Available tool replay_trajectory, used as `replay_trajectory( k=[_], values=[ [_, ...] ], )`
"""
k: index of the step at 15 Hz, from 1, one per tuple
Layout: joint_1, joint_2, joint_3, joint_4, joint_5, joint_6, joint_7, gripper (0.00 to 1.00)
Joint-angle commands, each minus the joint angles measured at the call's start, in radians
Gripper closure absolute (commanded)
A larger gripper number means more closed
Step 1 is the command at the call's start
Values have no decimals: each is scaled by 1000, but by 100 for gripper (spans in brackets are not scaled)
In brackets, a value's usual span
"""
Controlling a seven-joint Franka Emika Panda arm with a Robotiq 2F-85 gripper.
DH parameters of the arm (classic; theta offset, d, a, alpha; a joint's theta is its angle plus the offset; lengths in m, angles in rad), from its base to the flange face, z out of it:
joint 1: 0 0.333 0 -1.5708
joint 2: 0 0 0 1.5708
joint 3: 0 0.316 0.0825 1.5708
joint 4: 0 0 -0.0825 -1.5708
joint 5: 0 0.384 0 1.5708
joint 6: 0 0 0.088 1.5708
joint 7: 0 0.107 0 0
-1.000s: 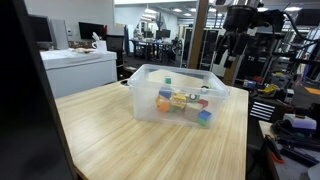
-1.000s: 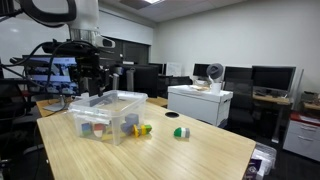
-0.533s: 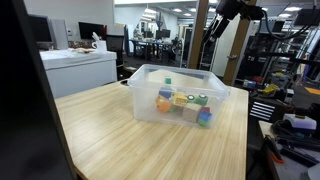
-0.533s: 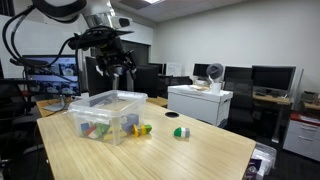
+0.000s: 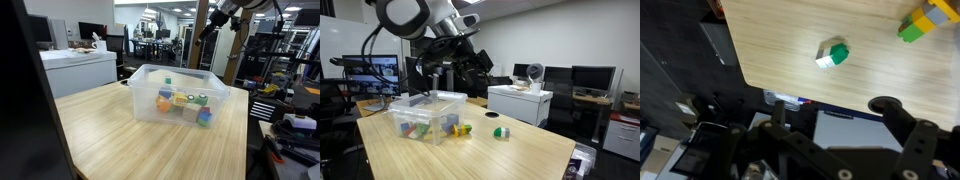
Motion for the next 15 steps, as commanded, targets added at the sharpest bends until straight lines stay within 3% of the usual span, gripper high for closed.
replay_trajectory(
  k=[1, 3, 8, 10, 11, 15],
  values=[
    [-6, 47, 0, 26, 0, 8, 22, 0],
    [-8, 107, 0, 62, 0, 18, 45, 0],
    [-8, 117, 1, 74, 0, 18, 48, 0],
    [-6, 138, -1, 96, 24, -43, 67, 0],
    [-10, 177, -2, 108, 15, 1, 80, 0],
    [2, 278, 1, 192, 158, -54, 62, 0]
  ],
)
